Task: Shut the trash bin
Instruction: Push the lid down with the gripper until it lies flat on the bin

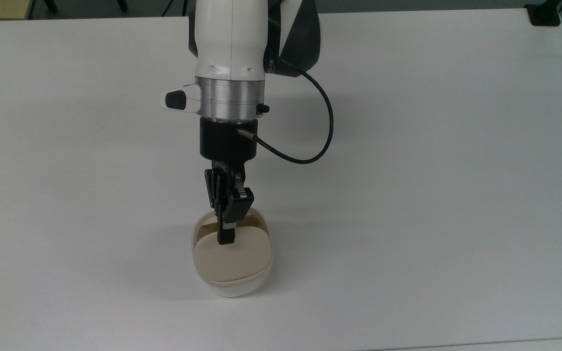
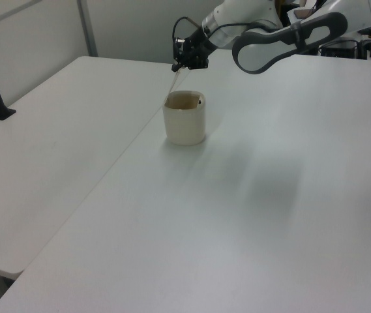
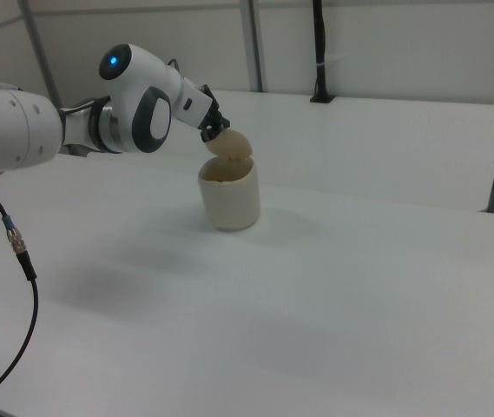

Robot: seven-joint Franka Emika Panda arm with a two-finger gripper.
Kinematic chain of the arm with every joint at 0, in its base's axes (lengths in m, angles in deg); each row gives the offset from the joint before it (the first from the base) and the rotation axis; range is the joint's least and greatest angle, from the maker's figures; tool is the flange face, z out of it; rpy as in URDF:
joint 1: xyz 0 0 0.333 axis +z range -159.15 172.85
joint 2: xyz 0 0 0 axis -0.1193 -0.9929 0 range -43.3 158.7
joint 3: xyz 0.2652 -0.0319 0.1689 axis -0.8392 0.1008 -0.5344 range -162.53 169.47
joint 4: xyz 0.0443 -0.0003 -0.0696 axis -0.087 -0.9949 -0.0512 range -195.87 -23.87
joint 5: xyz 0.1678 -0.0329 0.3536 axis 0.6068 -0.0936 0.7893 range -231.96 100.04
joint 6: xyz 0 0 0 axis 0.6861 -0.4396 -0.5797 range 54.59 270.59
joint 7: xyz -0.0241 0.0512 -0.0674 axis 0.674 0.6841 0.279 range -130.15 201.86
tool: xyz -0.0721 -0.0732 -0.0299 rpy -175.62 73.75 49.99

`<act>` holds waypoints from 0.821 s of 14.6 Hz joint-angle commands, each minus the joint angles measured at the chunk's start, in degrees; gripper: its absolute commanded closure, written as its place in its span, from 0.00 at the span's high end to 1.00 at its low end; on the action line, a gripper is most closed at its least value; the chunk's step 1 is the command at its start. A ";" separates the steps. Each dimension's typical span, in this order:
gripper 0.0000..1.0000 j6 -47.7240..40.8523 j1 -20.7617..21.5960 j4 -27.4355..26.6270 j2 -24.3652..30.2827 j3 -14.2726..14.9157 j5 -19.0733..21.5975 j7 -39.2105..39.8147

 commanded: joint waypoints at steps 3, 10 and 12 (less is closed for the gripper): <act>0.00 0.80 0.27 -10.20 6.19 -0.13 -0.58 4.91; 0.00 -0.95 0.19 -14.52 7.52 -0.83 -0.58 10.01; 0.00 -1.75 0.19 -14.69 7.52 -0.84 -0.58 11.59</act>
